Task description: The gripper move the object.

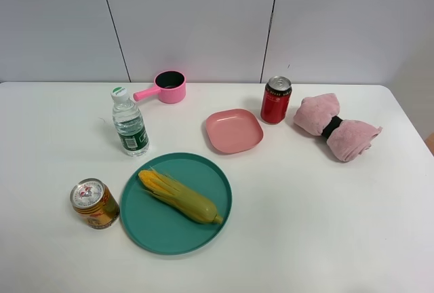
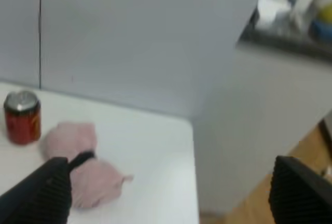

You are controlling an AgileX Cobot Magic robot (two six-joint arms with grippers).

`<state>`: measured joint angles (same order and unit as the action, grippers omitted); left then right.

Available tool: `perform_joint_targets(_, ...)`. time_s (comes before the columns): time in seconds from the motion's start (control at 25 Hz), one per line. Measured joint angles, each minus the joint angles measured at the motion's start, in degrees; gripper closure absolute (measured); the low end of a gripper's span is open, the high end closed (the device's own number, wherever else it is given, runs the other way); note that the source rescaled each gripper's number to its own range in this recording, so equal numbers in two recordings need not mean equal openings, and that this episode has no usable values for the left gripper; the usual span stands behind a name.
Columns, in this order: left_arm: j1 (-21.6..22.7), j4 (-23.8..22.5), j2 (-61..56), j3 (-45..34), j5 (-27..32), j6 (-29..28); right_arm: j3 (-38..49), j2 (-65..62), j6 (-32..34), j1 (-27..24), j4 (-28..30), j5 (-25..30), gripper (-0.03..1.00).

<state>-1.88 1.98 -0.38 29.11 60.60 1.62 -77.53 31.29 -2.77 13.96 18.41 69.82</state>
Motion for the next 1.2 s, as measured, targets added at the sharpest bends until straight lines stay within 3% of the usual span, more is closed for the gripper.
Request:
perform_joint_targets(0.16,0.0,0.0,0.0,0.0,0.0,0.0,9.6,-8.5,0.0,-8.3,-7.6,-0.8,0.12)
perform_joint_targets(0.28,0.0,0.0,0.0,0.0,0.0,0.0,15.3,-15.1,0.0,-11.4,-11.4,-2.4,0.12)
perform_joint_targets(0.44,0.0,0.0,0.0,0.0,0.0,0.0,22.6,-21.7,1.3,-11.2,-15.5,-3.4,0.12)
perform_joint_targets(0.84,0.0,0.0,0.0,0.0,0.0,0.0,41.5,-31.3,4.6,-9.9,-15.8,-6.2,0.12)
perform_joint_targets(1.2,0.0,0.0,0.0,0.0,0.0,0.0,48.8,-31.5,4.9,-9.9,-18.0,-8.1,0.12)
